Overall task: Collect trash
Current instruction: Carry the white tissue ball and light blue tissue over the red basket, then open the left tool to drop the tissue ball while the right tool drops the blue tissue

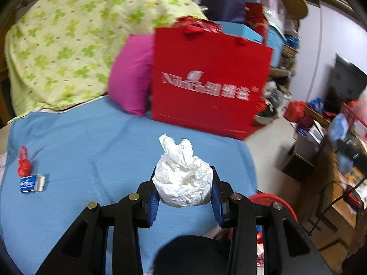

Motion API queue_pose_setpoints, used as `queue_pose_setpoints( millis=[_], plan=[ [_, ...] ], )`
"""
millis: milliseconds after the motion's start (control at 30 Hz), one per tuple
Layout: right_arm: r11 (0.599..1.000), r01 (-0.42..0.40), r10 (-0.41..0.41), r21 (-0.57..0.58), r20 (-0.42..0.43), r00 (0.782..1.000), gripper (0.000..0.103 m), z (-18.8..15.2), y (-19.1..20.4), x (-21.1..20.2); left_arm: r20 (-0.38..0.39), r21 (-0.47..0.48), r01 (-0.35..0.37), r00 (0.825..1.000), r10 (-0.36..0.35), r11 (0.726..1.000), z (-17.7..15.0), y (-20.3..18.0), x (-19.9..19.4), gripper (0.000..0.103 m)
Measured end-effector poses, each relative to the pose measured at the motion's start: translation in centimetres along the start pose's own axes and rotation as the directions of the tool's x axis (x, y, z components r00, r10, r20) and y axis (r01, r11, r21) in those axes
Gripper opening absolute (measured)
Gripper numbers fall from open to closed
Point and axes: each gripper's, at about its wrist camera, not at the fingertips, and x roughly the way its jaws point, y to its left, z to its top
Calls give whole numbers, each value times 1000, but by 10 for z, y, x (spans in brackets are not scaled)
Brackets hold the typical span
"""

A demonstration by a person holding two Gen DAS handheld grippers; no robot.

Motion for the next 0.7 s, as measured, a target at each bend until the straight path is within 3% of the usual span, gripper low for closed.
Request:
queue_pose_setpoints(
  millis=[267, 533, 600, 633, 667, 700],
  plan=[
    [986, 136, -116, 97, -192, 974, 28, -72, -71, 35, -85, 69, 100, 992, -94, 993, -17, -43, 28, 40],
    [969, 213, -168, 125, -299, 939, 30, -107, -107, 67, -154, 109, 165, 977, -147, 980, -30, -75, 61, 40],
    [964, 233, -181, 131, -323, 929, 44, -108, -114, 73, -170, 109, 186, 971, -166, 977, -30, -82, 69, 40],
    [962, 239, -184, 136, -324, 928, 68, -108, -117, 75, -174, 111, 192, 970, -172, 975, -30, -84, 72, 40],
    [961, 240, -188, 139, -311, 932, 76, -107, -119, 74, -181, 115, 200, 967, -177, 973, -31, -87, 75, 40],
    [960, 245, -197, 137, -295, 935, 76, -105, -120, 71, -186, 119, 209, 965, -185, 971, -32, -90, 77, 40]
  ],
)
